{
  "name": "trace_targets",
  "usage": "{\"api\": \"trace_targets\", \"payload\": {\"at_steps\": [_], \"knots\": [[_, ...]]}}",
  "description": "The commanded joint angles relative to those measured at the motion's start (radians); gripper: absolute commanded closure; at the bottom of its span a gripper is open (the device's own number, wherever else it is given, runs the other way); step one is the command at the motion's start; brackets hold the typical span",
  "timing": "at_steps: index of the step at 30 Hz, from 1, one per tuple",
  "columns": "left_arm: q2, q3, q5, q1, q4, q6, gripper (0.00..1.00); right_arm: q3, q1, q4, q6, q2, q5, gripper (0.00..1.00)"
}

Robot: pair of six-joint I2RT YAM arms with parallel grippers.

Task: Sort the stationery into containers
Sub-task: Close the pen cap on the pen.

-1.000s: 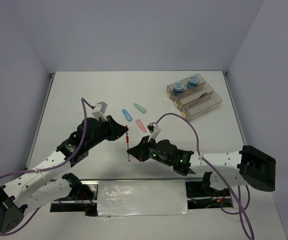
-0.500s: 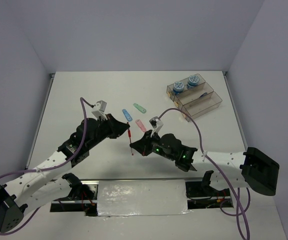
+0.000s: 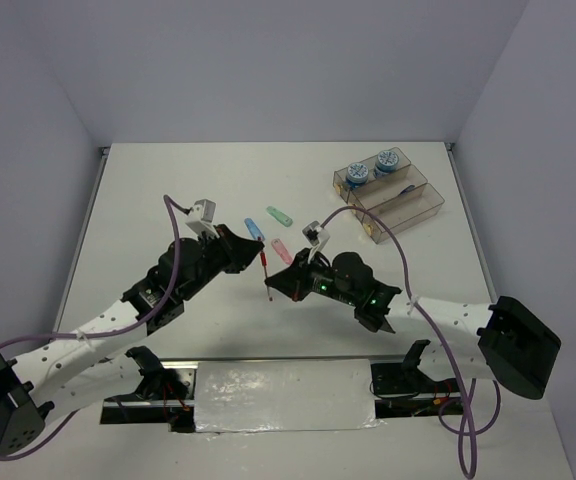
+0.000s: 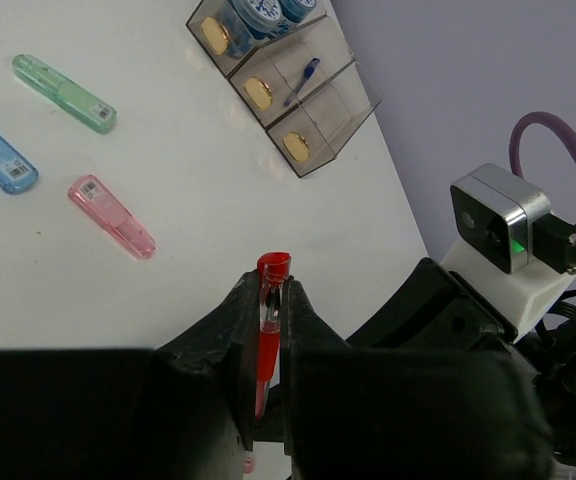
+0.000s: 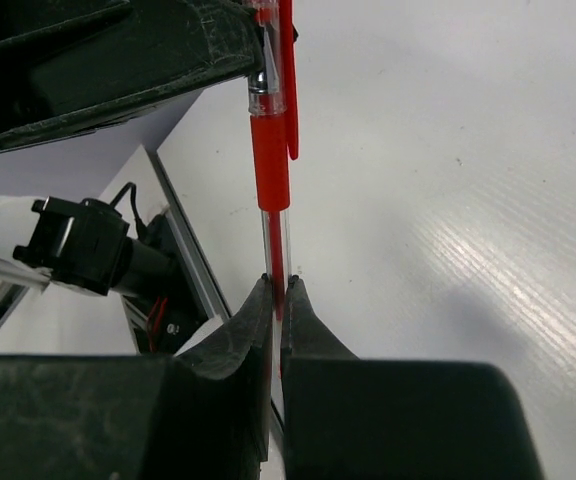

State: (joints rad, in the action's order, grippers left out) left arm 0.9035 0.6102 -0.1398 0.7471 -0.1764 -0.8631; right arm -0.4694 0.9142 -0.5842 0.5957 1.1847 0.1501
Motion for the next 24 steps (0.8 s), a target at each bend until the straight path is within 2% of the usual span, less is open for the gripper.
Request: {"api": "trace_targets", "payload": {"at_steps": [1, 10, 13, 17, 19, 21, 22, 23, 24], "knots": [[0.008, -0.026, 0.111, 0.049, 0.147, 0.012, 1.0, -0.101, -0.06, -0.227, -0.076, -0.051, -0.07, 1.0], [0.049, -0.038, 0.12, 0.087, 0.121, 0.021, 1.0, -0.135, -0.109, -0.285, -0.062, -0.054, -0.012, 1.0], [0.049, -0.035, 0.108, 0.097, 0.132, 0.032, 1.0, -0.166, -0.129, -0.251, -0.068, -0.053, 0.031, 1.0], [-0.011, 0.0, 0.027, 0.098, 0.217, 0.033, 1.0, -0.163, -0.115, -0.236, -0.115, -0.017, 0.123, 1.0], [-0.044, 0.061, -0.068, 0.097, 0.31, 0.039, 1.0, -0.106, -0.112, -0.261, -0.105, -0.01, 0.164, 1.0], [-0.058, 0.137, -0.154, 0.097, 0.388, 0.045, 0.85, -0.054, -0.097, -0.301, -0.099, -0.011, 0.177, 1.0], [-0.06, 0.161, -0.173, 0.095, 0.405, 0.049, 0.74, -0.048, -0.086, -0.289, -0.102, -0.011, 0.169, 1.0], [-0.055, 0.213, -0.202, 0.095, 0.419, 0.061, 0.44, -0.046, -0.066, -0.273, -0.115, -0.008, 0.161, 1.0], [-0.049, 0.239, -0.217, 0.095, 0.443, 0.064, 0.27, -0.048, -0.06, -0.26, -0.117, -0.004, 0.151, 1.0]]}}
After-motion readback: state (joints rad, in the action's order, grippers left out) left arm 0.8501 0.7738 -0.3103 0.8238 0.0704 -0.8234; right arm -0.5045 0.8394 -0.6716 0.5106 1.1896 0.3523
